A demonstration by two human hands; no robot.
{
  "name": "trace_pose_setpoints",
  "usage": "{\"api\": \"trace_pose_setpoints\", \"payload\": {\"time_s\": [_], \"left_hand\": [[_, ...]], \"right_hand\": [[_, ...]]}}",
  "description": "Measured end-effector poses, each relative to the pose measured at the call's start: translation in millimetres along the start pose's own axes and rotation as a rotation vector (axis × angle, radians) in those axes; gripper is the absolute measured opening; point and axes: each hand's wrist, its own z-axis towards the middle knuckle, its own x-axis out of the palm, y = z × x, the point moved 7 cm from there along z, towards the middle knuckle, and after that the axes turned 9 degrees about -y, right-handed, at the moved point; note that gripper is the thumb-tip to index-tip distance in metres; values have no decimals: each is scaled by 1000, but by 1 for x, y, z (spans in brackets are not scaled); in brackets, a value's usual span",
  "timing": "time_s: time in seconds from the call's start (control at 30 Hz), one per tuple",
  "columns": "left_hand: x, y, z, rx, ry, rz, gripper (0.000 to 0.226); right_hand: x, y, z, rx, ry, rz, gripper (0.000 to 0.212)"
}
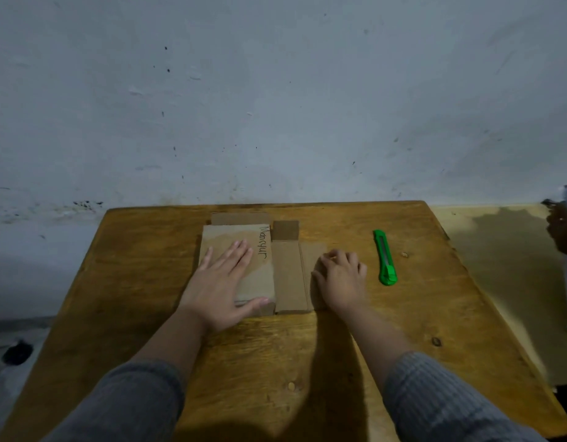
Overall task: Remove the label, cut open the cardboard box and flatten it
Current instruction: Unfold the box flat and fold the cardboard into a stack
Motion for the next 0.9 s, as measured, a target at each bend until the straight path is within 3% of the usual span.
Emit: {"api": "trace_pose_setpoints", "payload": {"time_s": [0.2, 0.33, 0.4, 0.5, 0.63, 0.7, 0.8, 0.9], "left_hand": [[2, 0, 2, -14, 42, -9, 97], [-4, 0, -2, 15, -87, -62, 96], [-6, -1, -4, 57, -162, -81, 94], [-6, -1, -3, 72, -172, -100, 93], [-2, 5, 12, 84, 132, 9, 100], [-5, 6, 18, 143, 186, 96, 100], [-15, 9, 12, 130, 75, 96, 90], [-16, 15, -7, -55, -46, 7, 70]], "right_hand": [[-14, 38, 42, -113, -137, 188, 39], [-8, 52, 72, -169, -86, 348, 36], [0, 53, 79, -138, -7, 503, 31], [2, 48, 82, -82, -17, 590, 26], [0, 35, 77, 0, -51, 600, 25], [-3, 19, 69, 88, -93, 614, 24], [-9, -10, 47, 248, -183, 643, 24], [-12, -28, 16, 354, -185, 669, 25]]}}
